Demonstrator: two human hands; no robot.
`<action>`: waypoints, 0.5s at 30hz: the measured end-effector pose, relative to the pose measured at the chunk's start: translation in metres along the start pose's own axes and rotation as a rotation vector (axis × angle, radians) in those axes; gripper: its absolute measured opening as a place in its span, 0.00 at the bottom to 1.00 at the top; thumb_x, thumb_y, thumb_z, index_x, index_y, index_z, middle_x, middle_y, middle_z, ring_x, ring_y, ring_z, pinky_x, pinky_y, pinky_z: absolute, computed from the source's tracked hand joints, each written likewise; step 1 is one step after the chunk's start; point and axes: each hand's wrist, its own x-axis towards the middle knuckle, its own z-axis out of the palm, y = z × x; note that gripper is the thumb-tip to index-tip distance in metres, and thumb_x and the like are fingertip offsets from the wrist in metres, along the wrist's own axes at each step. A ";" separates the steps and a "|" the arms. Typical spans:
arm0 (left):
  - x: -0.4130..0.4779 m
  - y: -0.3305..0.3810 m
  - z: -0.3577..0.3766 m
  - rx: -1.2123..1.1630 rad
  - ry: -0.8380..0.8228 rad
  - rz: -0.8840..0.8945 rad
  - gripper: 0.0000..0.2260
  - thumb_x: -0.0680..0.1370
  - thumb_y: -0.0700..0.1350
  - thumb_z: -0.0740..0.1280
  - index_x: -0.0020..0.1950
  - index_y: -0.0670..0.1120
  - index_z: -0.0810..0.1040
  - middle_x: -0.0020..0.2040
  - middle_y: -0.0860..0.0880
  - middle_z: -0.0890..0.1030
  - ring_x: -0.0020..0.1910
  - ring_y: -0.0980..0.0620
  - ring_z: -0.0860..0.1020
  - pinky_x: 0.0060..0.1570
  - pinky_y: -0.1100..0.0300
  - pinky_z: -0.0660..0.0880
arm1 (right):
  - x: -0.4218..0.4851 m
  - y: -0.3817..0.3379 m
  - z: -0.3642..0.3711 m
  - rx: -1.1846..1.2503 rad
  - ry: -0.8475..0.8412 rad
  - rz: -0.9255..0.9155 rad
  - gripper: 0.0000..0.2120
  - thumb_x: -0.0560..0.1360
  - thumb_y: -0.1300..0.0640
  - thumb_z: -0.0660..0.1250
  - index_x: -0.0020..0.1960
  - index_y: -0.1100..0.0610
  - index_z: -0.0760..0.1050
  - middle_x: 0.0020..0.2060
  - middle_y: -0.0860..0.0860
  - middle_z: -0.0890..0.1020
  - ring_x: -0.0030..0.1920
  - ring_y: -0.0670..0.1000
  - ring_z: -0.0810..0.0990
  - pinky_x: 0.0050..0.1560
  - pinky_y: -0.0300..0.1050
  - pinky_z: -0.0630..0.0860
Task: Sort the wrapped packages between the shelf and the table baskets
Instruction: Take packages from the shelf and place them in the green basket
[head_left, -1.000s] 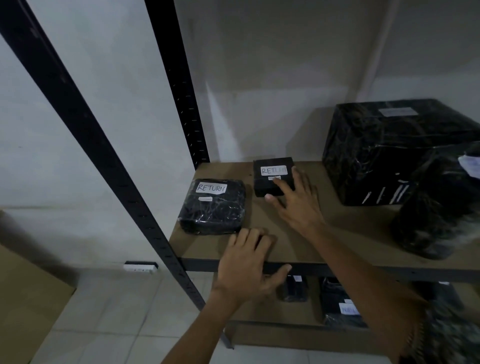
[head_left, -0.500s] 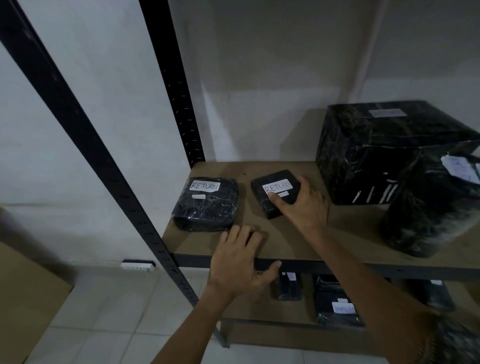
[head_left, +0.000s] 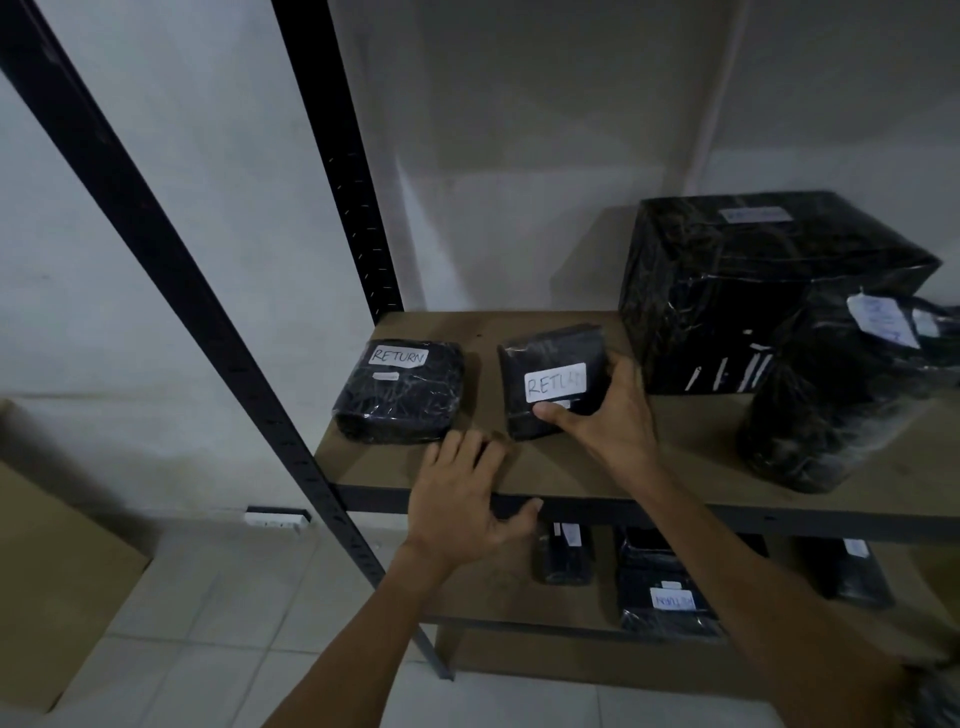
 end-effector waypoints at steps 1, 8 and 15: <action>0.000 0.000 0.000 -0.002 -0.001 -0.001 0.24 0.70 0.65 0.65 0.50 0.45 0.78 0.47 0.46 0.75 0.45 0.45 0.72 0.44 0.53 0.68 | 0.000 -0.001 0.000 0.052 -0.041 0.013 0.40 0.60 0.52 0.81 0.65 0.55 0.64 0.60 0.49 0.73 0.59 0.48 0.73 0.57 0.43 0.71; 0.000 0.000 -0.001 -0.013 0.006 0.008 0.24 0.69 0.65 0.66 0.51 0.46 0.78 0.48 0.47 0.76 0.46 0.46 0.72 0.43 0.53 0.67 | 0.002 0.005 0.005 0.206 -0.165 0.038 0.32 0.69 0.59 0.75 0.67 0.54 0.62 0.60 0.50 0.76 0.60 0.51 0.76 0.61 0.49 0.73; -0.001 -0.001 0.001 -0.021 0.019 0.015 0.24 0.70 0.65 0.65 0.51 0.46 0.78 0.48 0.47 0.76 0.45 0.46 0.73 0.43 0.53 0.67 | 0.004 0.008 0.007 0.235 -0.168 0.044 0.32 0.69 0.61 0.75 0.67 0.55 0.62 0.59 0.49 0.76 0.59 0.50 0.77 0.62 0.49 0.74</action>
